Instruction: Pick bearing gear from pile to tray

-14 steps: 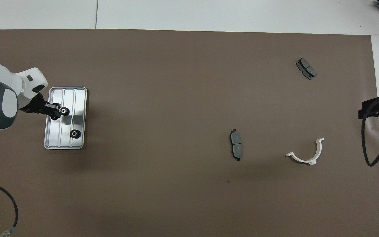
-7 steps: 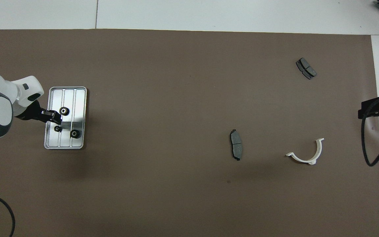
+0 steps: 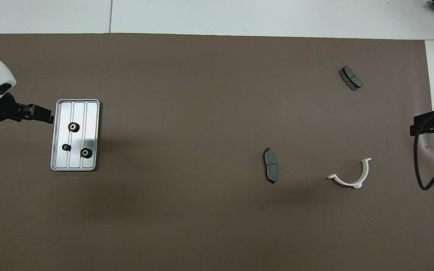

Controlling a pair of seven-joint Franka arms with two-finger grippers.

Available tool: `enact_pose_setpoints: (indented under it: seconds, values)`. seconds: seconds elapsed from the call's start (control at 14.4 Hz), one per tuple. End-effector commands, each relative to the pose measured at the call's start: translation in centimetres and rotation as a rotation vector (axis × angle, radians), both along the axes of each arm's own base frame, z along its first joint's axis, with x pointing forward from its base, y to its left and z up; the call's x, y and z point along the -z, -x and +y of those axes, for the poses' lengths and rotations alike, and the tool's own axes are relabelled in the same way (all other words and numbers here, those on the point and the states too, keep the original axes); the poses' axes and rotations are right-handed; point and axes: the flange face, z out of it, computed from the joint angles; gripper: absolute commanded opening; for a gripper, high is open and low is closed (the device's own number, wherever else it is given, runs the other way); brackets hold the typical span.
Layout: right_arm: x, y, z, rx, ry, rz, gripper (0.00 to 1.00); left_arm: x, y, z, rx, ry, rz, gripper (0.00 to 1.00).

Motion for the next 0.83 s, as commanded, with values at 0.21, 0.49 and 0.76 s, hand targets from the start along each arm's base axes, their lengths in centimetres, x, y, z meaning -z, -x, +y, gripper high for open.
enact_pose_setpoints:
  seconds: [0.21,0.49,0.76]
  values:
    - [-0.1,0.5,0.3,0.016,-0.014,-0.002,1.0,-10.5,4.6,0.0,-0.043,0.014,-0.059,1.0]
    - [-0.1,0.5,0.1,0.019,-0.014,-0.002,1.0,-14.9,5.0,0.4,-0.028,-0.051,-0.068,1.0]
    - [-0.1,0.5,0.1,0.019,-0.014,-0.002,1.0,-15.4,5.1,0.5,-0.027,-0.058,-0.075,1.0]
